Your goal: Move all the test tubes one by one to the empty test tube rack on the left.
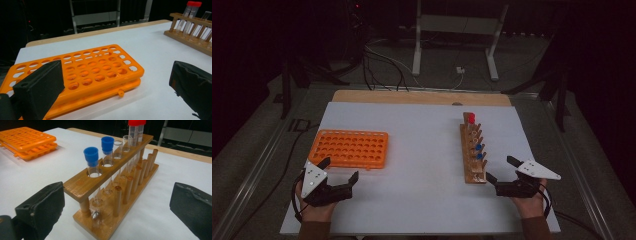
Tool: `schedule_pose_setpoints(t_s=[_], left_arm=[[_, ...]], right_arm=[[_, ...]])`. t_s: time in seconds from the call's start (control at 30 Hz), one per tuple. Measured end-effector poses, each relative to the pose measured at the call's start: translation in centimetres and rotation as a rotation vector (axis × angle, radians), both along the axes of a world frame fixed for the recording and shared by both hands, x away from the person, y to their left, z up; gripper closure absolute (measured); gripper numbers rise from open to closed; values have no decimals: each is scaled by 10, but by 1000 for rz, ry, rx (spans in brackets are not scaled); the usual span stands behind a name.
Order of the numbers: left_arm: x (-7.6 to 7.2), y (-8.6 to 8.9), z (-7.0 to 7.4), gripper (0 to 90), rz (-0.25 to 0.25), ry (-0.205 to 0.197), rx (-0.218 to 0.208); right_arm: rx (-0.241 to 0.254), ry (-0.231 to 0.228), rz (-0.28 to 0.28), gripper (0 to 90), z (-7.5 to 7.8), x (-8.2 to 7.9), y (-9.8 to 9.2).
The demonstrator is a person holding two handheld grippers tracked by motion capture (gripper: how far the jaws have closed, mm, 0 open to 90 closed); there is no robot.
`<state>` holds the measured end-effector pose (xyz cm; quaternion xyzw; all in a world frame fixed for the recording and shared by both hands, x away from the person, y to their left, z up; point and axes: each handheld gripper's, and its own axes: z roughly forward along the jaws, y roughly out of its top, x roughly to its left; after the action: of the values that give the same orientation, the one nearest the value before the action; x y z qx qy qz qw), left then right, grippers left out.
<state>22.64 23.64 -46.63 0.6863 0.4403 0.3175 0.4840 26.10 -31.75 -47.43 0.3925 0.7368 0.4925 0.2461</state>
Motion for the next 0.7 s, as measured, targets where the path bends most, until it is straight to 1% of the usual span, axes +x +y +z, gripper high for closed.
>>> schedule_pose_setpoints(t_s=[0.17,0.37,0.43,0.5,0.6,0.63,0.67,0.7], left_arm=[[0,2,0,1,10,1,-10],[0,3,0,1,19,1,-19],[0,2,-1,1,21,4,-19],[-1,3,-1,1,23,3,-21],[-1,4,-1,1,28,2,-27],[-1,4,-1,1,28,2,-27],[-2,4,-1,1,34,0,-32],[-1,4,-1,1,38,3,-37]], right_arm=[[-2,5,-3,1,0,-1,-1],[-9,14,3,7,2,-1,3],[8,15,10,31,5,-1,6],[13,9,15,58,8,-2,9],[2,19,21,99,14,-1,13],[2,19,21,99,14,-1,13],[-3,21,24,138,17,0,16],[-6,24,23,158,18,0,17]])
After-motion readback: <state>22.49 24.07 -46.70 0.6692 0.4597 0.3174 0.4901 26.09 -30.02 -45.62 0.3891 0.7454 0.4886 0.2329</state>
